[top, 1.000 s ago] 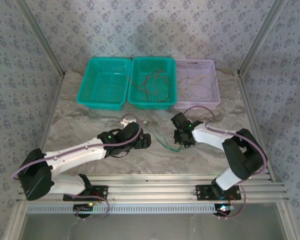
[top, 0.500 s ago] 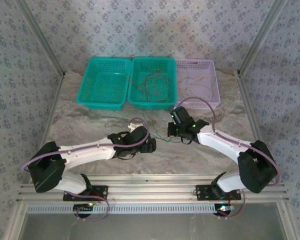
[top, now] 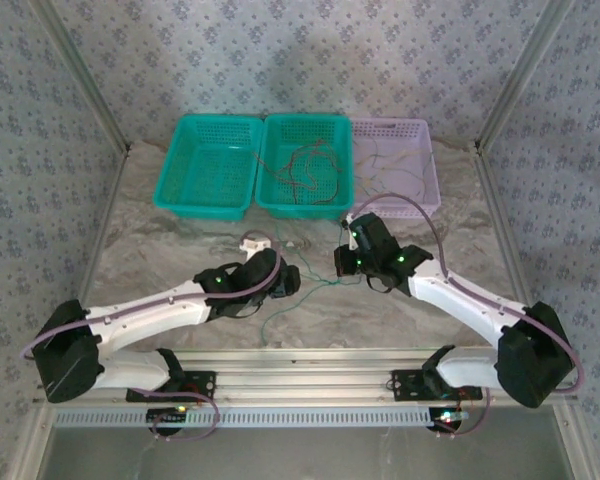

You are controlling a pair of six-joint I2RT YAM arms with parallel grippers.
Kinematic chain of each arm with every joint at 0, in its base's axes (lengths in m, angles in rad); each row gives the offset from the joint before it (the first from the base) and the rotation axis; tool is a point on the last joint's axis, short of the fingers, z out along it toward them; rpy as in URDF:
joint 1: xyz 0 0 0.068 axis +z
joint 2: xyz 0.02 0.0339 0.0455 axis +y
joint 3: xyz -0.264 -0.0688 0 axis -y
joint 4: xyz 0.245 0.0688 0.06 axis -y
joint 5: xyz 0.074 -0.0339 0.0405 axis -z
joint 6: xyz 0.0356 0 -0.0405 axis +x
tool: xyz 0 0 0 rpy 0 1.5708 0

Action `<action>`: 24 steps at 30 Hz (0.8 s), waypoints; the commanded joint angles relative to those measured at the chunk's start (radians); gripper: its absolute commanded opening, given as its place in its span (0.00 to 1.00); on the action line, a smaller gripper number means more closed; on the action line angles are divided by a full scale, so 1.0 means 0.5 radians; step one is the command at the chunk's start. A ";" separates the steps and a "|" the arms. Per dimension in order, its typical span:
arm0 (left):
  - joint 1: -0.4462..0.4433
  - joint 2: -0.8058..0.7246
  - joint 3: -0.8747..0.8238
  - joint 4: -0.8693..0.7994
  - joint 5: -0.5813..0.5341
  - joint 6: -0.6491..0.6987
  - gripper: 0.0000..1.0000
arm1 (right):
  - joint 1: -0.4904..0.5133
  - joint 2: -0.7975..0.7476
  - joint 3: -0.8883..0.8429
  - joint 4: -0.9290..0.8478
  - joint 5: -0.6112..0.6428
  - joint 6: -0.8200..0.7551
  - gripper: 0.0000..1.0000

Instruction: Untangle the cables

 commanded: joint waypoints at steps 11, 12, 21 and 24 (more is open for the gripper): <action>0.008 -0.477 -0.334 0.588 0.041 -0.051 0.95 | -0.011 0.005 0.002 0.026 -0.054 -0.064 0.00; 0.007 -0.526 -0.356 0.628 0.041 -0.044 0.95 | -0.010 0.011 -0.002 0.033 -0.055 -0.063 0.00; 0.013 -0.538 -0.342 0.675 -0.018 0.011 0.96 | 0.024 0.059 0.034 0.058 -0.075 -0.067 0.00; 0.028 -0.418 -0.211 0.558 -0.095 0.066 0.93 | 0.040 0.071 0.056 0.053 -0.066 -0.071 0.00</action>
